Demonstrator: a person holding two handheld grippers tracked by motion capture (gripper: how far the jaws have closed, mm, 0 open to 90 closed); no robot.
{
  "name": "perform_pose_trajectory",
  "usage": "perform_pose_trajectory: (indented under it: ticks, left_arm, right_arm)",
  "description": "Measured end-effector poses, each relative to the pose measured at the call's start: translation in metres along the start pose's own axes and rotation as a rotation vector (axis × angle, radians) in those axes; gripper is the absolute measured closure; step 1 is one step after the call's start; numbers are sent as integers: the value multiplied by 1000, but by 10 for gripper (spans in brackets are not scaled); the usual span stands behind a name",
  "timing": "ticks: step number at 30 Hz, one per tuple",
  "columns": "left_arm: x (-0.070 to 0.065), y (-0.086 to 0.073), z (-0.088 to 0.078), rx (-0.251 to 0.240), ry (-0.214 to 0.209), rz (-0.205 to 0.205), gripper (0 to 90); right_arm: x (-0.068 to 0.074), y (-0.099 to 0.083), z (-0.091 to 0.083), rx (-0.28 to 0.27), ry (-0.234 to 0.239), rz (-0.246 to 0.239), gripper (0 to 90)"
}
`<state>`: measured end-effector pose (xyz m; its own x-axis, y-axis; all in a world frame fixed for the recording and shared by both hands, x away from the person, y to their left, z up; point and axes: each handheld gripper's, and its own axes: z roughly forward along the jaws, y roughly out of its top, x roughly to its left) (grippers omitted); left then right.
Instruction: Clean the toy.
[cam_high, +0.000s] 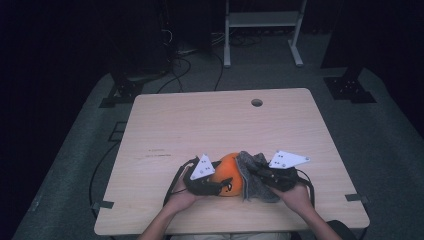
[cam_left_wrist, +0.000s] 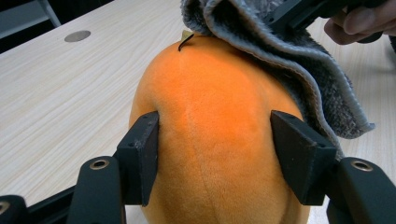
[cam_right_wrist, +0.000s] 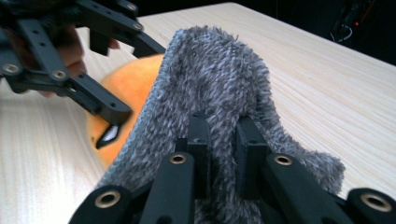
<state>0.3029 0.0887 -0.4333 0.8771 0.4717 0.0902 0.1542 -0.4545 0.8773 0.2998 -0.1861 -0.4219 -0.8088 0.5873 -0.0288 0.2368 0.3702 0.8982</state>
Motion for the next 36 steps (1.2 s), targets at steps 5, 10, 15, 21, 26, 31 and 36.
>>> perform_pose_trajectory:
  ticks: [5, 10, 15, 21, 26, 31, 36]
  left_arm:
    - [-5, 3, 2, -5, -4, 43, 367]
    - [-10, 4, 3, -12, 6, 69, 361]
    - [6, 8, 1, -7, 11, -85, 155]
    - [-8, 8, 6, 12, 3, 56, 348]
    - [-14, 8, 4, 4, -6, 119, 376]
    - [-17, 7, 3, -3, -28, 150, 372]
    - [-18, 8, 4, 3, -27, 162, 366]
  right_arm:
    - [-12, -4, -3, 15, -11, 66, 787]
    - [-4, 8, 0, -27, 13, 32, 786]
    - [-14, 0, 1, 15, -8, 77, 795]
    - [5, 12, 1, -54, 82, 5, 792]
    - [-11, 9, -4, -50, 18, 45, 794]
    - [-23, -5, -15, -18, -8, 80, 794]
    - [-10, 4, -12, -50, 34, 39, 791]
